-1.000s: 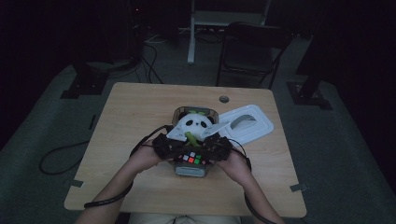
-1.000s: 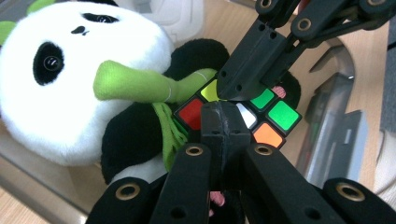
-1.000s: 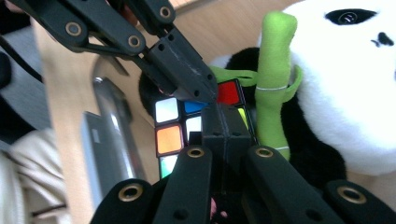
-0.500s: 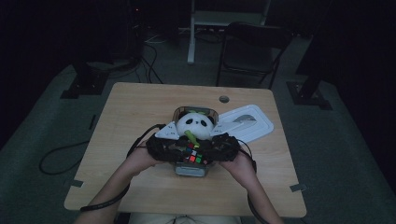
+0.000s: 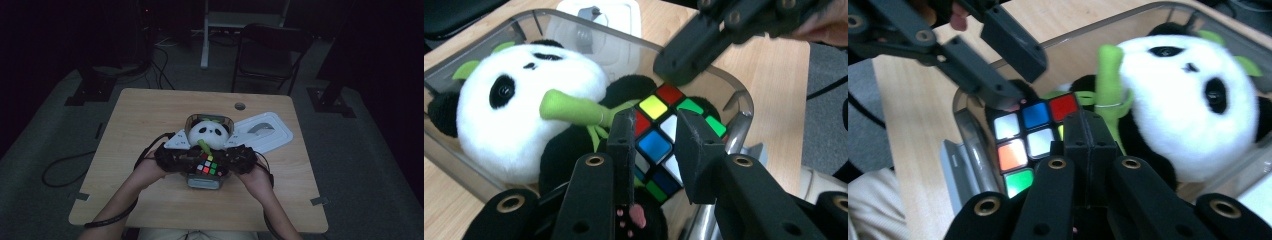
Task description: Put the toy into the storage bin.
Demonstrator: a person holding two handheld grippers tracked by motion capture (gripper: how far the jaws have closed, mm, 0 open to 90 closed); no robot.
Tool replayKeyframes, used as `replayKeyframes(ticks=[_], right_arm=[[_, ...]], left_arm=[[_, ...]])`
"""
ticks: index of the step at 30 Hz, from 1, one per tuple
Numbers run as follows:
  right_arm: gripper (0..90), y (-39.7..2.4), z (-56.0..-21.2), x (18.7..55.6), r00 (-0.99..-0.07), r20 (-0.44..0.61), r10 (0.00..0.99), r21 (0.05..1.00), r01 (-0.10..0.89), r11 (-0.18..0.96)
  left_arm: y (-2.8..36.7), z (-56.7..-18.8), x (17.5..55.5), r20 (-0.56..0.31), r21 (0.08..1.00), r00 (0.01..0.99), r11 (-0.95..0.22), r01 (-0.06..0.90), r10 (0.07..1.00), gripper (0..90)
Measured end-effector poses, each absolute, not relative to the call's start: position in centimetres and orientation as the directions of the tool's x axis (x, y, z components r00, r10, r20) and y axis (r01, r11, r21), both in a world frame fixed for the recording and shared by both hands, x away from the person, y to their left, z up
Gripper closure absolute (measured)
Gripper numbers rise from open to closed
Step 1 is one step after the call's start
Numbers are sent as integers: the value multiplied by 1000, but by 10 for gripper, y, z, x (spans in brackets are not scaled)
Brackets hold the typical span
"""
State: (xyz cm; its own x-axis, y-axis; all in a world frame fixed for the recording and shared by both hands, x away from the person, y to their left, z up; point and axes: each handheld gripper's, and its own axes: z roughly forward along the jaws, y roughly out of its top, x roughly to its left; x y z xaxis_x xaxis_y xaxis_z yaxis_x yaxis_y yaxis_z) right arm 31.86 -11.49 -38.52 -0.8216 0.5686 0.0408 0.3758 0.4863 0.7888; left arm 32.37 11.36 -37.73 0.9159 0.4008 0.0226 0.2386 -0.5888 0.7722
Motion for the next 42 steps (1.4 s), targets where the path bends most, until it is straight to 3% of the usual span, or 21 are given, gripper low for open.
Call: replayKeyframes(ticks=[5,10,24,33,37,42], right_arm=[[900,-109,-391,323,-825,65,562,779,394,488],[900,-105,-393,328,-825,70,561,759,409,507],[900,-96,-399,334,-834,48,550,698,422,579],[900,-89,-403,340,-819,-19,574,660,421,623],[900,-92,-402,340,-812,5,583,680,431,594],[900,-98,-395,335,-814,55,578,713,437,548]], left_arm=[[105,-384,329,25,745,919,-620,246,395,780],[102,-390,335,17,743,914,-617,259,404,900],[93,-400,340,95,685,913,-691,230,398,900],[86,-405,346,142,659,896,-716,232,421,900],[88,-403,343,122,678,892,-693,245,435,900],[101,-395,338,20,746,902,-607,274,431,900]])
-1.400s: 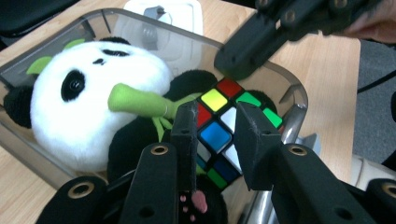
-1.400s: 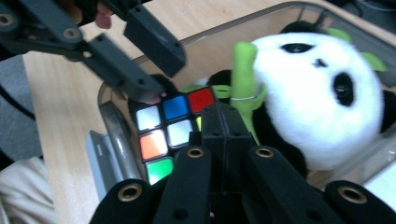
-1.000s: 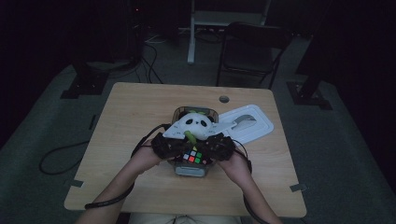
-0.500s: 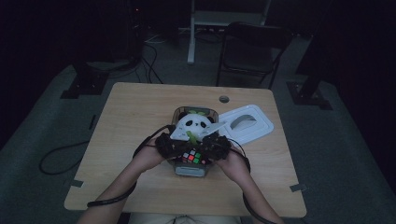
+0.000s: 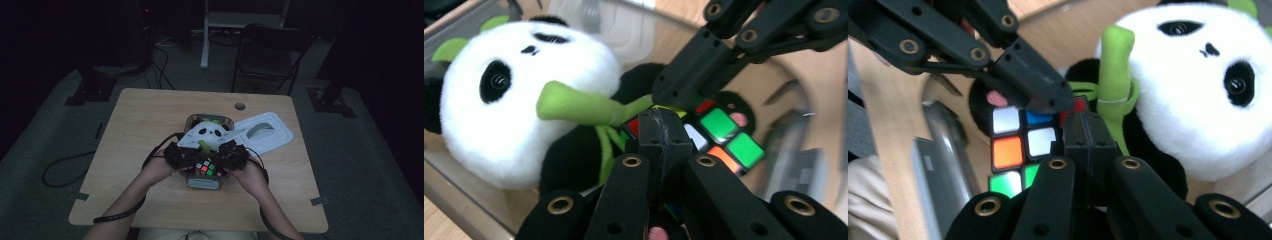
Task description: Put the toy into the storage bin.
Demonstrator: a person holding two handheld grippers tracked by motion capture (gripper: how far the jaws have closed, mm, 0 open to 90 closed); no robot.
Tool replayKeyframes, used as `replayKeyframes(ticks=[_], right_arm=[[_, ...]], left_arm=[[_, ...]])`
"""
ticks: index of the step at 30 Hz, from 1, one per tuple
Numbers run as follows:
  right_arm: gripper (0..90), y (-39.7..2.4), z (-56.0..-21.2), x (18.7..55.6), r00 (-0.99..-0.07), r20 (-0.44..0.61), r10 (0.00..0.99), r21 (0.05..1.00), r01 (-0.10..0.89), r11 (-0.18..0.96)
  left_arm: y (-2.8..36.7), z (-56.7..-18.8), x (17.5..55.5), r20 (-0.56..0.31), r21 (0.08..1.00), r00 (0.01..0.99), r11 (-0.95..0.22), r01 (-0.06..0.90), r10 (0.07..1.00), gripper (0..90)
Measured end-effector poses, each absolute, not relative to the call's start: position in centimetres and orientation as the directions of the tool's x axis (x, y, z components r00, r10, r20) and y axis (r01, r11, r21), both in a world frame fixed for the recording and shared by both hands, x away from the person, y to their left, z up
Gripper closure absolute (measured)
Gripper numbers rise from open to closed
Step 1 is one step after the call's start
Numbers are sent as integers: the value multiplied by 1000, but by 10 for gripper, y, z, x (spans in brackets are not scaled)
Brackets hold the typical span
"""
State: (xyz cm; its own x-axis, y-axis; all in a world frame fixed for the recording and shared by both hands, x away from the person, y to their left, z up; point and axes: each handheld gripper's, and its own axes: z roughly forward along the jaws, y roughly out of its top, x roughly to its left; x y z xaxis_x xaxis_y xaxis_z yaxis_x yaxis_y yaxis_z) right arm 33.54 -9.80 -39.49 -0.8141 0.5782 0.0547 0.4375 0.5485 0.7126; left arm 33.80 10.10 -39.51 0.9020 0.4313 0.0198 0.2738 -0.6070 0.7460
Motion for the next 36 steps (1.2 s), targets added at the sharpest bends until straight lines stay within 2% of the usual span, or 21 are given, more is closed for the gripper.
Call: replayKeyframes(ticks=[1,4,10,16,19,23,29,30,36], right_arm=[[900,-100,-393,334,-812,61,581,727,435,531],[900,-104,-387,331,-808,66,586,746,430,508],[868,-113,-383,327,-808,97,581,764,435,476],[900,-109,-389,324,-817,106,567,753,438,490],[900,-107,-390,325,-811,76,579,748,431,505],[900,-109,-390,325,-816,93,571,751,434,498],[900,-105,-389,318,-836,89,541,750,414,516],[900,-103,-390,317,-840,80,536,746,407,527],[900,-99,-397,322,-837,80,541,728,420,541]], left_arm=[[104,-393,336,4,757,907,-594,272,421,883],[109,-386,331,0,772,910,-578,264,415,756],[116,-380,330,-23,785,910,-556,273,414,754],[108,-387,328,-23,761,921,-590,268,389,759],[107,-389,328,-29,763,919,-585,274,393,797],[105,-390,327,-11,756,921,-600,262,388,850],[105,-390,328,7,746,921,-615,254,389,854],[104,-391,328,12,741,920,-621,255,392,889],[104,-400,333,-19,728,927,-630,270,375,900]])
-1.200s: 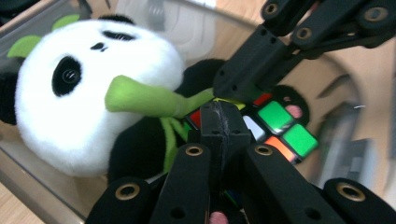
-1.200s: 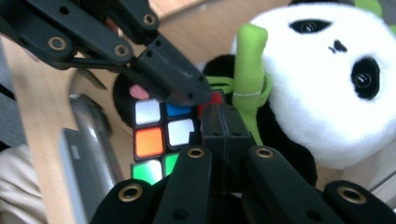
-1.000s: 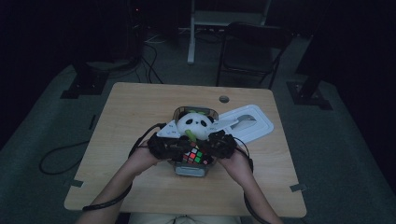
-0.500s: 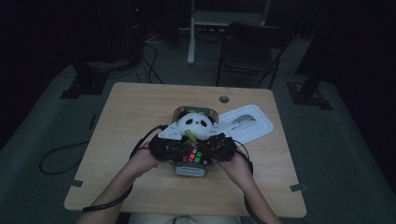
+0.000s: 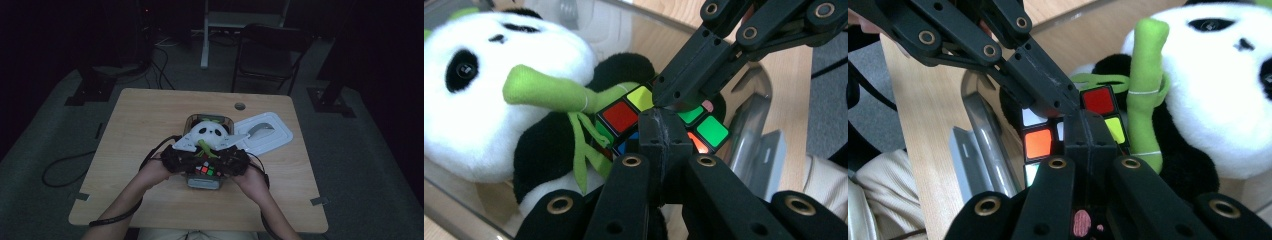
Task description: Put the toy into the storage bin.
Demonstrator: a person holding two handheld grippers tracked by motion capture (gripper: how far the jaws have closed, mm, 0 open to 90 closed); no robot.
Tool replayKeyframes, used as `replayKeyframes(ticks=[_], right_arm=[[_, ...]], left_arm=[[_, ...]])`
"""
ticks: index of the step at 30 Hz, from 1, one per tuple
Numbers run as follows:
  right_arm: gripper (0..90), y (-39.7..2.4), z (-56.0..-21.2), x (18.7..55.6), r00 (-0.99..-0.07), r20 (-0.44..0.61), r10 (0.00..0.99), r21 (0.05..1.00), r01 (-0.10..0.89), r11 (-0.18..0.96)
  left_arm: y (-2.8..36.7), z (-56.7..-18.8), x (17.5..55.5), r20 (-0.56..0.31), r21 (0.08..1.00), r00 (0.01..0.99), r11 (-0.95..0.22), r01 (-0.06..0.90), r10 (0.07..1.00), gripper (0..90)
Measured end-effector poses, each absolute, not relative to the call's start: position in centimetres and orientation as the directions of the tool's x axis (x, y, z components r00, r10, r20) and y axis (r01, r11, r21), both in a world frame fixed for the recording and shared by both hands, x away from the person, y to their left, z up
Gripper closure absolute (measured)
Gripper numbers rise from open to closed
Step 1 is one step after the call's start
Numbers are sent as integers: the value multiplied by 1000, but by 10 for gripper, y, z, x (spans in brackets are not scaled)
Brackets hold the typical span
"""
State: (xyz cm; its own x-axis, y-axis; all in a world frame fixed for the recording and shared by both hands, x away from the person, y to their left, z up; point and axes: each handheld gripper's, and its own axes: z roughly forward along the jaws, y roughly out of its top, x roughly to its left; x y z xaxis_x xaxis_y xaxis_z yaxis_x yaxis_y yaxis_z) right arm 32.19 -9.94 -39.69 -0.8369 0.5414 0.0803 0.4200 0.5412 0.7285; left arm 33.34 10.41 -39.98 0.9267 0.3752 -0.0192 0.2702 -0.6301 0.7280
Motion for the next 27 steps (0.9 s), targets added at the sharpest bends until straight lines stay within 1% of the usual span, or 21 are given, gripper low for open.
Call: replayKeyframes(ticks=[6,7,10,12,14,16,17,18,19,20,21,23,24,25,26,27], right_arm=[[900,-97,-404,323,-832,62,551,706,427,566],[900,-96,-404,323,-831,61,553,702,429,569],[900,-95,-404,324,-832,56,553,702,426,570],[900,-96,-403,324,-829,66,555,709,431,558],[900,-103,-400,326,-828,126,547,733,450,511],[900,-105,-396,325,-828,127,546,743,444,501],[900,-106,-395,325,-829,124,546,751,438,494],[869,-107,-393,324,-831,134,540,756,438,486],[819,-107,-392,324,-828,128,546,758,437,485],[796,-109,-390,324,-824,123,552,761,436,480],[772,-111,-388,324,-821,123,558,765,437,474],[684,-114,-386,326,-812,132,569,773,444,454],[684,-114,-386,326,-812,132,569,773,444,454],[656,-116,-385,326,-809,137,572,776,447,445],[582,-119,-384,327,-803,138,580,780,449,436],[568,-121,-383,327,-800,139,583,782,450,431]], left_arm=[[97,-403,334,19,687,928,-679,259,373,900],[96,-403,333,37,678,929,-693,247,368,900],[94,-401,331,57,671,927,-701,240,371,900],[97,-399,331,43,692,927,-680,241,372,900],[103,-396,332,3,732,930,-634,249,368,900],[106,-394,332,-12,750,930,-612,251,367,900],[108,-393,333,-40,765,932,-589,261,361,895],[109,-392,333,-48,765,934,-588,263,354,844],[110,-391,333,-35,766,929,-587,262,369,827],[111,-390,334,-49,773,927,-574,271,371,785],[113,-389,335,-56,777,925,-566,276,375,775],[116,-388,337,-62,779,920,-557,288,388,692],[116,-388,337,-62,779,920,-557,288,388,675],[118,-386,338,-71,784,917,-547,294,392,675],[119,-386,338,-75,785,918,-545,295,389,613],[119,-386,338,-81,787,919,-542,297,386,600]])
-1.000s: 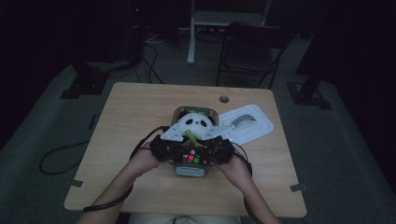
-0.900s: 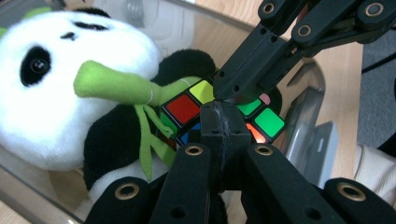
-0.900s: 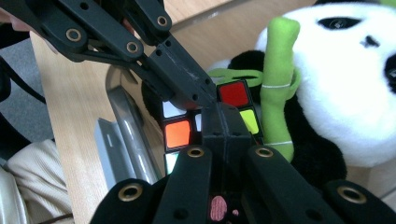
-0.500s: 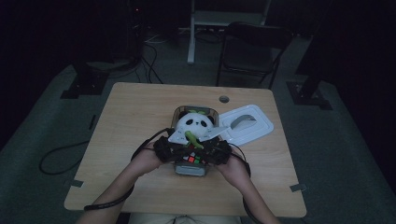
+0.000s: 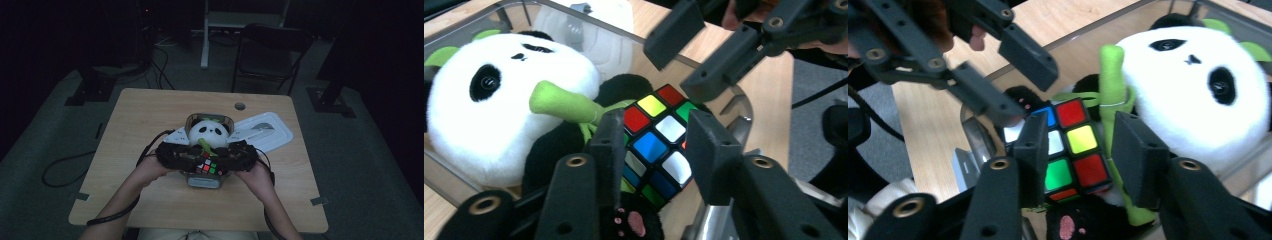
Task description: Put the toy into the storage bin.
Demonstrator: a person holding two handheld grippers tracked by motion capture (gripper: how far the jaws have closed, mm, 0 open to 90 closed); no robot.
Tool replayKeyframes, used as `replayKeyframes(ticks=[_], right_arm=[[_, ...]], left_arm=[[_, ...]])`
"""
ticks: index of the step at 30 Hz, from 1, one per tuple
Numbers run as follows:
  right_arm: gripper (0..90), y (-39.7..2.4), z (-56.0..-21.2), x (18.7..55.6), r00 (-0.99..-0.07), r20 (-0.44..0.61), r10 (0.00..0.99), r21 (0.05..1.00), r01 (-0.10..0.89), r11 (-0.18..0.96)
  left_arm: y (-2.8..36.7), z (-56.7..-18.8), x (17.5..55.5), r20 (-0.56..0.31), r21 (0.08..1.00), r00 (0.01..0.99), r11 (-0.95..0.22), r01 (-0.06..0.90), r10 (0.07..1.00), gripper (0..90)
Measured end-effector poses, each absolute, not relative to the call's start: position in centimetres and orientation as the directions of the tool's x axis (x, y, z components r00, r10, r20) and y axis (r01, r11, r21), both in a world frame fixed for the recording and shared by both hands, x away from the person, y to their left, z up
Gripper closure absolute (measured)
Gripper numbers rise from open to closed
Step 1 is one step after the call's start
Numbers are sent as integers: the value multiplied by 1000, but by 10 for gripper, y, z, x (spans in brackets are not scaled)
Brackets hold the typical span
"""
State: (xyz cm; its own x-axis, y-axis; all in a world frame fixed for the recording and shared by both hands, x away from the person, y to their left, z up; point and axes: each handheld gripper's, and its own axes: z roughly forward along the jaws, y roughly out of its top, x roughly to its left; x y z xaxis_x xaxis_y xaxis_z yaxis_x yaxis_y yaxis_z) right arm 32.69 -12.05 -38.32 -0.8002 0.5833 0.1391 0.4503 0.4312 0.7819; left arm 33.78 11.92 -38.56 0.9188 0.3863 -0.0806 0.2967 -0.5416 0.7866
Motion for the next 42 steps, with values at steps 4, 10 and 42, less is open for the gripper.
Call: replayKeyframes(ticks=[4,10,42], right_arm=[[452,-127,-383,330,-790,174,588,788,470,398],[326,-134,-383,331,-778,197,596,795,483,368],[187,-228,-426,359,-496,197,846,786,596,166]], left_arm=[[122,-383,338,-86,789,918,-536,300,388,469],[124,-382,336,-71,786,918,-544,293,391,280],[174,-403,339,-28,787,858,-517,335,513,5]])
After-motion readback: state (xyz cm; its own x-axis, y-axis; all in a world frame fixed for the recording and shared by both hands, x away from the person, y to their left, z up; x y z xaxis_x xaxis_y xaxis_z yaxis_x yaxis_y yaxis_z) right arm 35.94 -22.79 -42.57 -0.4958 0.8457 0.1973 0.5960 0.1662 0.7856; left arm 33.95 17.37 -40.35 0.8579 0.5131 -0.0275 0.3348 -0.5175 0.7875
